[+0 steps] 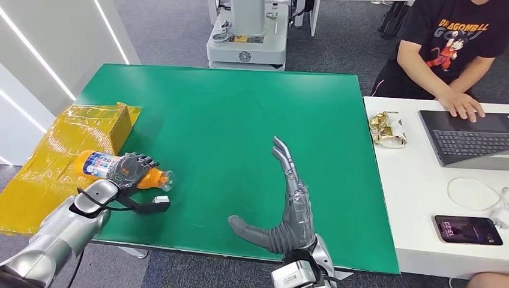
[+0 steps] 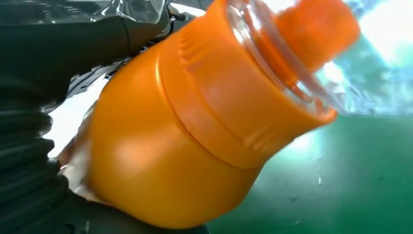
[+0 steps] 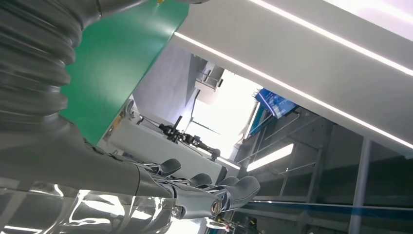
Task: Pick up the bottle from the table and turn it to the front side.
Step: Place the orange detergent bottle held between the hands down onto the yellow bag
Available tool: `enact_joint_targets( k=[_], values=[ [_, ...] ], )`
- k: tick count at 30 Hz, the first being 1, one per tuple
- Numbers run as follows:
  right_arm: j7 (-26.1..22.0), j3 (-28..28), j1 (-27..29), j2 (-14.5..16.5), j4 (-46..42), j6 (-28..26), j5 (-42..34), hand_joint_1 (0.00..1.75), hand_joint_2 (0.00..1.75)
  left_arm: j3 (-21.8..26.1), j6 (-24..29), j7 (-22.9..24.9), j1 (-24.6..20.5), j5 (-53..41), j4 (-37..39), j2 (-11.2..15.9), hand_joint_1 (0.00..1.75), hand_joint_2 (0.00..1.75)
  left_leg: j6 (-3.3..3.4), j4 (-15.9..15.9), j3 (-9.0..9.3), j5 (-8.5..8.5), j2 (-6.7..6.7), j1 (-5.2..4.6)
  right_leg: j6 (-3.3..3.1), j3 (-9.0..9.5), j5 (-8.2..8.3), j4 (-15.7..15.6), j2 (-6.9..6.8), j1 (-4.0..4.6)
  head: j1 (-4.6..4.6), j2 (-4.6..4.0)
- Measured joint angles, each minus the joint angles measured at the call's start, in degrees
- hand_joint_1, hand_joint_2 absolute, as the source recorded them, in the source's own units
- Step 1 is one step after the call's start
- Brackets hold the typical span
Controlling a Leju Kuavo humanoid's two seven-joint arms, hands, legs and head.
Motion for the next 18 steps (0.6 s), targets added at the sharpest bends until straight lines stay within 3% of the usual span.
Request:
enact_joint_targets(
  k=[7,18],
  values=[
    [0.1,0.3,-0.4,0.0,0.3,-0.9,-0.4,0.00,1.75,1.1,-2.3,-2.8,-0.6,5.6,1.8,-0.8,0.00,1.75,-0.07,-0.1,0.25,0.04,0.04,0.00,-0.03,0.18,0.01,0.0,0.04,0.00,-0.01,0.00],
    [0.7,0.3,-0.2,-0.6,0.3,-1.7,0.3,0.00,1.75,2.8,-1.4,-3.2,-0.2,8.4,1.9,-0.7,0.00,1.75,-0.08,-0.1,0.24,0.04,0.04,0.00,-0.05,0.17,0.02,0.0,0.05,0.00,0.00,0.00]
  ],
)
